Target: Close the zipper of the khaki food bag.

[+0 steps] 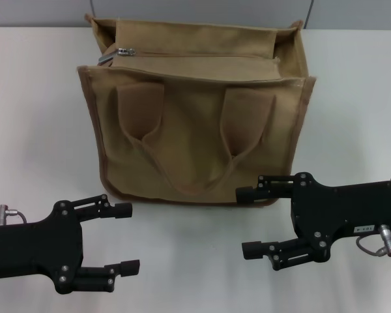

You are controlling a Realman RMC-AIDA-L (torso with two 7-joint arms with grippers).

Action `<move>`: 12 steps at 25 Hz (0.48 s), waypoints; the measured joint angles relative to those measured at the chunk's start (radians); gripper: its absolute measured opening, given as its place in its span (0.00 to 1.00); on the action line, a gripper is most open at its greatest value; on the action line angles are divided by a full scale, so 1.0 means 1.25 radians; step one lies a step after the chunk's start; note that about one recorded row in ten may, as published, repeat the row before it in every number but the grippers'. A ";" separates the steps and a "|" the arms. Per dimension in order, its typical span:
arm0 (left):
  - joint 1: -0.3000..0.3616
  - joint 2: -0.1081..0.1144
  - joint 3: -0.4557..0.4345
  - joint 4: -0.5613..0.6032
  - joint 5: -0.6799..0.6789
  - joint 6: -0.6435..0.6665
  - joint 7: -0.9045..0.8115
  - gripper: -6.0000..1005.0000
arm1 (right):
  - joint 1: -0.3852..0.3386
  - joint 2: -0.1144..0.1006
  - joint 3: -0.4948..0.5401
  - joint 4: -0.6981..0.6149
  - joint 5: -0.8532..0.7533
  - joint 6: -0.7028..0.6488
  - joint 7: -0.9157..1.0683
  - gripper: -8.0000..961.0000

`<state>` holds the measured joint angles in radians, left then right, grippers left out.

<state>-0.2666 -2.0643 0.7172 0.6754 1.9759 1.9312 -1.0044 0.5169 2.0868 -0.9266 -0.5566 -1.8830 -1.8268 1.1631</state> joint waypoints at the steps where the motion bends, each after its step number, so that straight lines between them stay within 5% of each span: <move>1: 0.001 0.000 0.001 0.000 0.000 -0.004 0.005 0.83 | 0.000 0.000 0.000 0.002 0.001 0.000 0.000 0.85; 12: 0.006 -0.002 -0.029 0.000 -0.007 -0.006 0.015 0.83 | -0.006 0.001 0.003 0.036 0.031 0.000 -0.052 0.85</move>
<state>-0.2588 -2.0663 0.6811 0.6748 1.9677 1.9237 -0.9854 0.5092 2.0877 -0.9232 -0.5111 -1.8442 -1.8271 1.0982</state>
